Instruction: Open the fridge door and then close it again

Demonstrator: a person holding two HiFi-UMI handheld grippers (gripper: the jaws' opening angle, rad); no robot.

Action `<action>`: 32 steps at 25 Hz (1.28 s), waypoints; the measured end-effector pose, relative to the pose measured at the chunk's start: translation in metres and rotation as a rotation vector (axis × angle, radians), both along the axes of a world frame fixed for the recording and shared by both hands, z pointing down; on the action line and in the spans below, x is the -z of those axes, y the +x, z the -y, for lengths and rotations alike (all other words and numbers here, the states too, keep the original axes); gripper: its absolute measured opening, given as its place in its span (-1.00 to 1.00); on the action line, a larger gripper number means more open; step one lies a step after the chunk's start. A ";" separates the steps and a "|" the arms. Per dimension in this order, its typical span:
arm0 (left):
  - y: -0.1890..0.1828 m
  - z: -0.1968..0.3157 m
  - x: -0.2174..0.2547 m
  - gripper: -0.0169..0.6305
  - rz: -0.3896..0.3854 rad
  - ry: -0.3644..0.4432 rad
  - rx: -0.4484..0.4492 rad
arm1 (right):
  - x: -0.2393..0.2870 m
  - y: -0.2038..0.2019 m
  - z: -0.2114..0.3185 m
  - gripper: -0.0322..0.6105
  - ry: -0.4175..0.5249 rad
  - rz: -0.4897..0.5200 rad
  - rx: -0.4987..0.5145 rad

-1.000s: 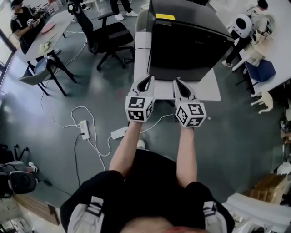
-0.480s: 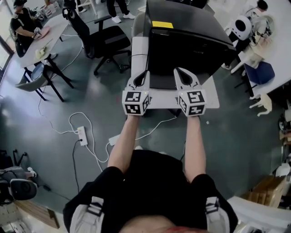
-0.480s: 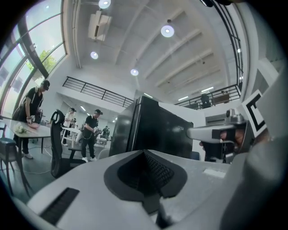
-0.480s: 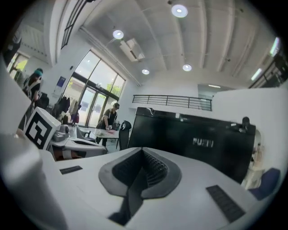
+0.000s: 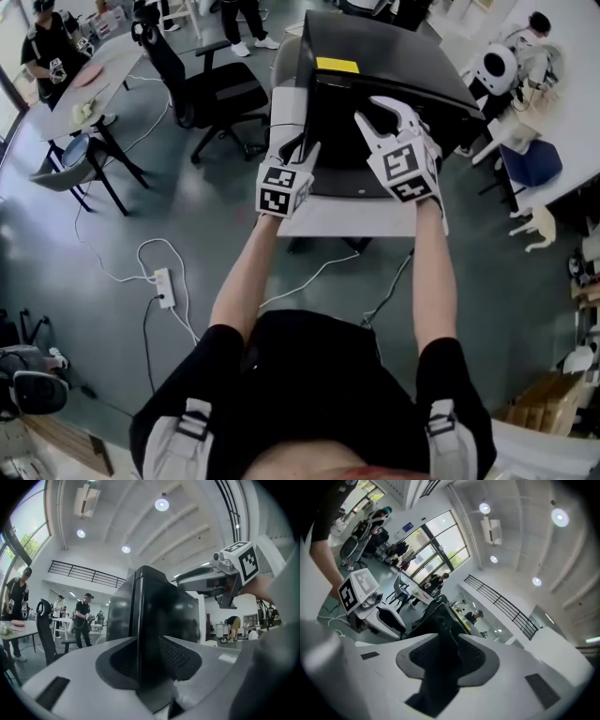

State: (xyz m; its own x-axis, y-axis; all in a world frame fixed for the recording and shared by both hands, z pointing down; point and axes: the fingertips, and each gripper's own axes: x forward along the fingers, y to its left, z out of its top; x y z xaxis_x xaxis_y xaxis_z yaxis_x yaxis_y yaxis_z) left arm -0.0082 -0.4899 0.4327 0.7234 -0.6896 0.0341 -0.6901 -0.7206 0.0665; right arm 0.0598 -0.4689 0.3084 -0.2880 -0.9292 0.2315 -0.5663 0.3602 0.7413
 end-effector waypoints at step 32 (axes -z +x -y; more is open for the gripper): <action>0.015 0.025 0.007 -0.34 -0.101 0.040 -0.024 | -0.015 -0.005 0.022 -0.64 -0.004 -0.449 0.001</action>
